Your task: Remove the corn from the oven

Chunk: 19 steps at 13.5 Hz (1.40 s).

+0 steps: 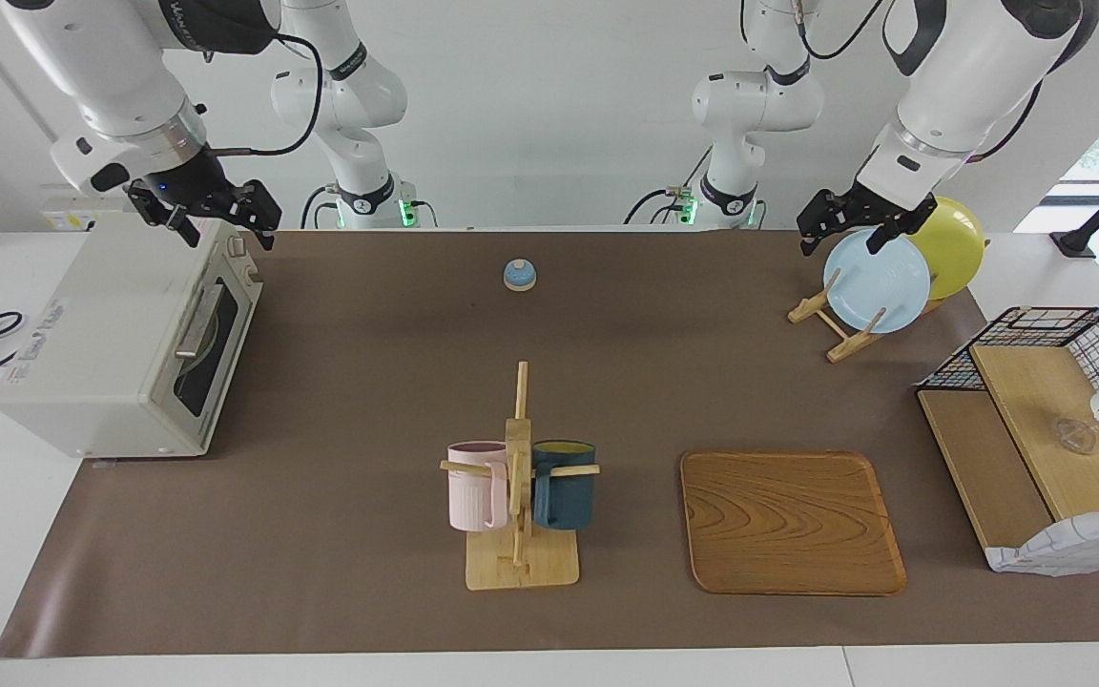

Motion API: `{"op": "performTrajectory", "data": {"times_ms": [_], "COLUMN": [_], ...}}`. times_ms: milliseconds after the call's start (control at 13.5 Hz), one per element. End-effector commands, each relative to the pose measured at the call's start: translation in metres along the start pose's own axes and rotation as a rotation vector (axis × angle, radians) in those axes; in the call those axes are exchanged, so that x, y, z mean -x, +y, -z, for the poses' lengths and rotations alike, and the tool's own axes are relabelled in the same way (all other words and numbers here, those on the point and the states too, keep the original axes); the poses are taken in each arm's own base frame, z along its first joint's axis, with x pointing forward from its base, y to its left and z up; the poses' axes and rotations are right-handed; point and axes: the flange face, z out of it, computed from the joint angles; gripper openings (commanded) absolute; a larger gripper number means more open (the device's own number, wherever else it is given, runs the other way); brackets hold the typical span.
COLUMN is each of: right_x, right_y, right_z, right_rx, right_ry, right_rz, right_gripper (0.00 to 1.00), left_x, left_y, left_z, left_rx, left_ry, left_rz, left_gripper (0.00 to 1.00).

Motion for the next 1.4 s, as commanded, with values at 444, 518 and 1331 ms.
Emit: {"op": "performTrajectory", "data": {"times_ms": [444, 518, 1331], "right_x": [0.020, 0.023, 0.039], "right_y": [-0.005, -0.003, 0.050], "right_z": [-0.040, -0.044, -0.110], "right_rx": [-0.002, 0.013, 0.128], "right_ry": [0.037, 0.026, 0.084], "right_rz": [0.024, 0.022, -0.005], "right_gripper": [0.00, 0.00, 0.00], "left_x": [0.000, 0.000, -0.001], "left_y": [-0.002, -0.002, -0.003], "left_z": [0.004, 0.004, 0.003], "left_rx": [-0.019, -0.021, -0.020], "left_ry": [-0.001, -0.001, 0.001], "left_rz": [-0.002, -0.002, 0.002], "left_gripper": [1.00, 1.00, 1.00]}}
